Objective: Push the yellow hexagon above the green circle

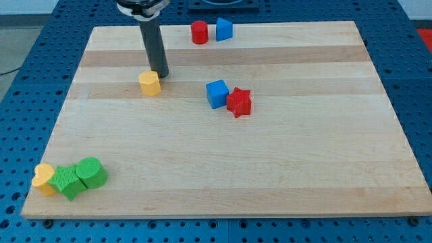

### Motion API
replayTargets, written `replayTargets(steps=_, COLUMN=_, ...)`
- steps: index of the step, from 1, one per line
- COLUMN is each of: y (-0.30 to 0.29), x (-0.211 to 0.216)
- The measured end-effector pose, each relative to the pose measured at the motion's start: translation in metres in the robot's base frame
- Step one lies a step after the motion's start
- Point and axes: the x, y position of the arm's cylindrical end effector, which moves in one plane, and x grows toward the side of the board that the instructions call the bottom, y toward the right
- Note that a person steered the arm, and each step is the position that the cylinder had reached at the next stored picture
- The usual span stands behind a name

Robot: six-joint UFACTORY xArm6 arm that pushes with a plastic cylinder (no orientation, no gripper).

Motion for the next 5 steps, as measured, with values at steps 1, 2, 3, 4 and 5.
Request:
replayTargets(steps=1, y=-0.003, x=0.011)
replayTargets(steps=2, y=-0.003, x=0.023)
replayTargets(steps=3, y=-0.004, x=0.038)
replayTargets(steps=4, y=-0.004, x=0.055)
replayTargets(steps=5, y=-0.004, x=0.074)
